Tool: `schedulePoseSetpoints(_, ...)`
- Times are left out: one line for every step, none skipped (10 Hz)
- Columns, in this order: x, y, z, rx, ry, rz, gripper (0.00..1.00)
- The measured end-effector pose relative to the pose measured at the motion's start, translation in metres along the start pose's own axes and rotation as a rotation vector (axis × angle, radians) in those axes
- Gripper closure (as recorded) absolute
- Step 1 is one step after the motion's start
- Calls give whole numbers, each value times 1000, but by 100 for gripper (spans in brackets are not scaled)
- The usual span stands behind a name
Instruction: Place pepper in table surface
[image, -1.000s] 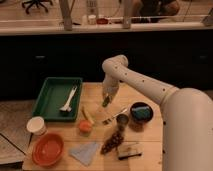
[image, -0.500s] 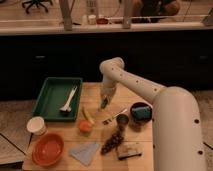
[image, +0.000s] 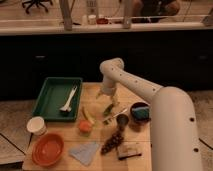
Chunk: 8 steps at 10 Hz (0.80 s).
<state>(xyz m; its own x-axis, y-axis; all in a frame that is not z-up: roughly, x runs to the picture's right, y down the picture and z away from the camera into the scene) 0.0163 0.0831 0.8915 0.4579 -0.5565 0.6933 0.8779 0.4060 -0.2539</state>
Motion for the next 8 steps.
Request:
schedulePoseSetpoints(0,0,1,0,-3,-1,20)
schedulePoseSetpoints(-1,0,1,0,-4,-3,20)
schedulePoseSetpoints(-1,2,1,0,-6,-4,20)
schedulePoseSetpoints(-1,3,0,2,-7,-6,20)
schedulePoseSetpoints(-1,3,0,4,-8,-8,20)
schedulePoseSetpoints(-1,4,0,6,-7,-6,20)
schedulePoseSetpoints(-1,3,0,6,-7,-7,20)
schedulePoseSetpoints(-1,3,0,6,-7,-7,20)
